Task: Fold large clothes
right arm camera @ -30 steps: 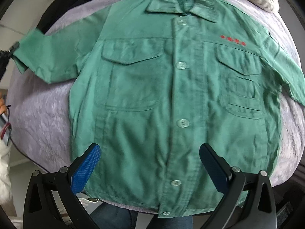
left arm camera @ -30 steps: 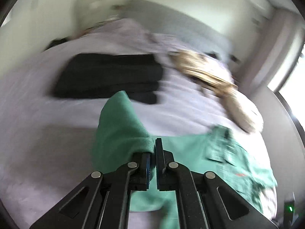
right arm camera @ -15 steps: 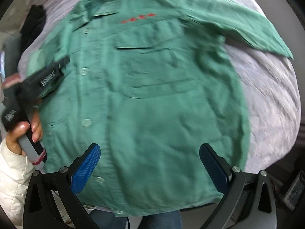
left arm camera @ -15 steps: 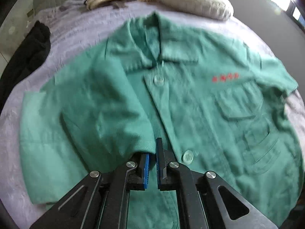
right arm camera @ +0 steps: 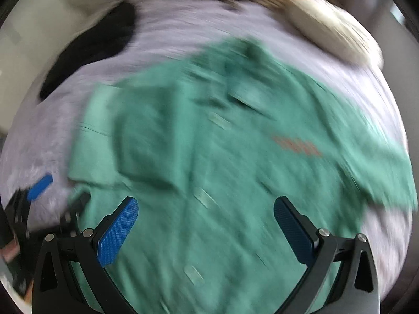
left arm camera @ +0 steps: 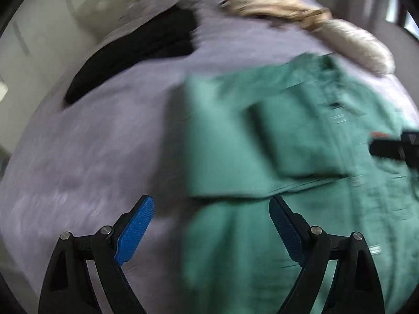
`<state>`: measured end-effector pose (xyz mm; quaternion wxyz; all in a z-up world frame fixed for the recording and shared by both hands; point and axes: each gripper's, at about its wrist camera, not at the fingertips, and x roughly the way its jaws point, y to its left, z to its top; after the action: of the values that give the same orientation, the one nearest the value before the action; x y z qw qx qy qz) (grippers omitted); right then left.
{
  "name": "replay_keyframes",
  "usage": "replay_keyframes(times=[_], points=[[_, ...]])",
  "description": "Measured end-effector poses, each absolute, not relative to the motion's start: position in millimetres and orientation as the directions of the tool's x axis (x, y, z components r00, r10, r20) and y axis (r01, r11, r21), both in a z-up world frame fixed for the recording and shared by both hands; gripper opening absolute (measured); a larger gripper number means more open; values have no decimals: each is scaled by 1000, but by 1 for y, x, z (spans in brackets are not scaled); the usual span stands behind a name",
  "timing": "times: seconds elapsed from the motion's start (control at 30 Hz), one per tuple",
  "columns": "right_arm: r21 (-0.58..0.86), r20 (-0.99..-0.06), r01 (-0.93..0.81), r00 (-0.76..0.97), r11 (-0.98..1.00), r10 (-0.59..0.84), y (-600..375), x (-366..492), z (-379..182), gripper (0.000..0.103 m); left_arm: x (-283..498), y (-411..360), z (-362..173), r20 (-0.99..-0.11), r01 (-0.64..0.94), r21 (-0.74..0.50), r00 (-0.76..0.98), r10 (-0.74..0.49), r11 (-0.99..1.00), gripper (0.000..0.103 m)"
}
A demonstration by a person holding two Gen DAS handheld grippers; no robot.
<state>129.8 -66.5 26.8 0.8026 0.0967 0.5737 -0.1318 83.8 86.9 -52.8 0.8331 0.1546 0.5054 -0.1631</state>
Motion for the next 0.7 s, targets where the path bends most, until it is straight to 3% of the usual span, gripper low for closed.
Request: replay_keyframes(times=[0.13,0.23,0.27,0.37,0.53,0.67,0.7], points=[[-72,-936,213,323,974,-140,-23,184,-17,103,95,109,-79,-908,373,107,415,-63,922,90],[-221,-924,187,274,957,-267,-13,207,-56,103,103,110,-94,-900,352,101,431,-65,931,90],[-270,-917,181,252,946,-310,-16,208,-65,98,107,108,-98,-901,346,96,429,-67,933,90],[-153,-921,223,322,963,-221,-40,193,-48,21,110,108,-100,-891,324,73,445,-84,943,91],[101,-875,440,466,892,-131,-135,136,5,17,116,100,-99,-874,320,82,478,-86,944,91],[290,-898,597,441,748,-4,-218,93,-25,17,119,100,-103,-878,313,100,474,-64,944,91],[385,-886,631,457,674,79,-237,81,-38,24,122,100,-105,-881,310,97,469,-63,946,91]])
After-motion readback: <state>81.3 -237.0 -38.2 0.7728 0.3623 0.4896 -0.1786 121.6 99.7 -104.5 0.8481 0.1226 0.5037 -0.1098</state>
